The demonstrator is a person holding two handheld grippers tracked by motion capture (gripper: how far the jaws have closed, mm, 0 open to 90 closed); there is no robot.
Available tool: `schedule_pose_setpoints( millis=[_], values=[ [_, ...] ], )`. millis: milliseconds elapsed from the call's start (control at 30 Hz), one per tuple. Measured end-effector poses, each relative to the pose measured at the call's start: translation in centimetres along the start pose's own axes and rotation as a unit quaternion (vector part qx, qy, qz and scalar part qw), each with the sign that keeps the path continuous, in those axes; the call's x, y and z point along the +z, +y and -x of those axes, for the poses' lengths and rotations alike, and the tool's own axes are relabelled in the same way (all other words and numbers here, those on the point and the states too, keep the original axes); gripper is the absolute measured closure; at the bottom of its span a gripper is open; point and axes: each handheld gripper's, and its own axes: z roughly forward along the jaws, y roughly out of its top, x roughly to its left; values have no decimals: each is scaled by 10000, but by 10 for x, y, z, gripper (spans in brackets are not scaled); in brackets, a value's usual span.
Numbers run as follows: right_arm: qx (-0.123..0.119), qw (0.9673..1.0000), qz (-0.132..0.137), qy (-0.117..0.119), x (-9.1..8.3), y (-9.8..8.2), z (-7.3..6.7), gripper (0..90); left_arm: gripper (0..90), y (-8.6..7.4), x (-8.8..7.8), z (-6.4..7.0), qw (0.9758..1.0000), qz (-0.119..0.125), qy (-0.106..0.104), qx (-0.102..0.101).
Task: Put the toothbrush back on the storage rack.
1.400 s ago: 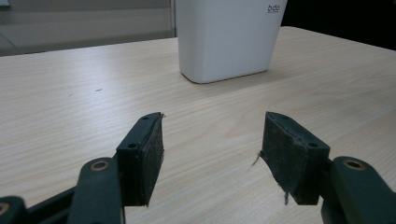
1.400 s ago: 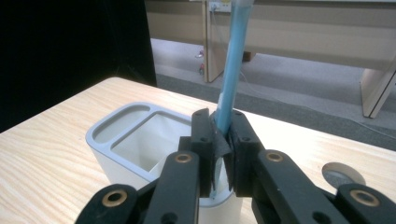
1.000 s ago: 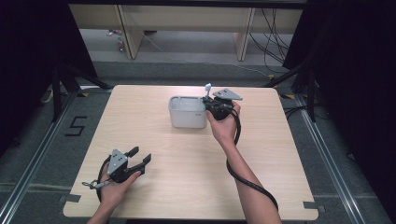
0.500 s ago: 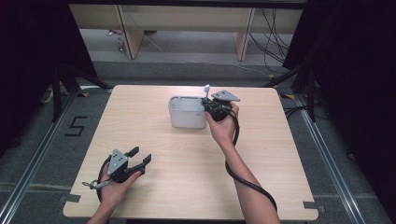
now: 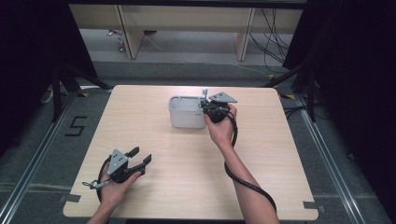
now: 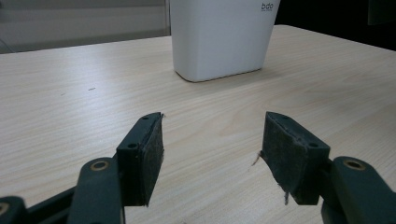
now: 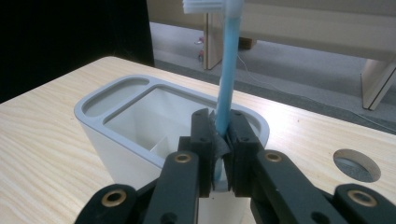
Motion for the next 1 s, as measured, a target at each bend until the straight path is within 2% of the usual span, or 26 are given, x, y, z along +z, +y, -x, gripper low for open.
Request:
schedule_pose_setpoints(
  millis=[67, 100, 200, 333, 367, 400, 467, 633, 667, 700, 733, 767, 800, 900, 1000],
  values=[
    [29, 10000, -60, 20, 0, -1, -1, 834, 379, 0, 0, 0, 10000, -3, -2, 8],
    [-61, 10000, 14, 0, 1, -1, 1, 834, 379, 0, 0, 0, 10000, -5, -4, 10],
    [132, 9999, -104, -14, 1, -2, -2, 835, 379, 0, 0, 0, 10000, -12, -4, 5],
    [17, 9999, -131, 50, 5, -4, -1, 834, 378, 0, 0, 0, 10000, -10, -4, 3],
    [-49, 9999, -141, -11, 5, -4, 0, 833, 378, 0, 0, 0, 10000, -16, -5, -5],
    [71, 9999, -146, 36, 5, -5, -1, 832, 378, 0, 0, 0, 10000, -18, -6, -10],
    [72, 9998, -191, 16, 5, -5, -1, 817, 377, 0, 0, 0, 10000, -29, -5, -14],
    [-26, 9995, -304, -19, 4, -5, -1, 599, 377, 0, 0, 0, 10000, -20, 0, -14],
    [30, 9995, -295, -74, 2, -6, -3, 564, 377, 0, 0, 0, 10000, -22, -1, -14],
    [-88, 9996, -281, -48, 1, -5, 0, 530, 377, 0, 0, 0, 10000, -27, -1, -17],
    [80, 9996, -252, -30, -1, -6, -1, 500, 376, 0, 0, 0, 10000, -36, 0, -17],
    [133, 9996, -235, -65, -3, -6, 0, 472, 376, 0, 0, 0, 10000, -43, -8, -17],
    [96, 9998, -176, -77, -6, -6, 2, 451, 375, 0, 0, 0, 10000, -46, -11, -34],
    [266, 9995, -158, -60, -12, -7, 5, 425, 372, 0, 0, -2, 10000, -33, -30, -85],
    [307, 9994, -143, -29, -20, -9, 7, 414, 371, 0, 0, -1, 10000, -22, -20, -66]
  ],
)
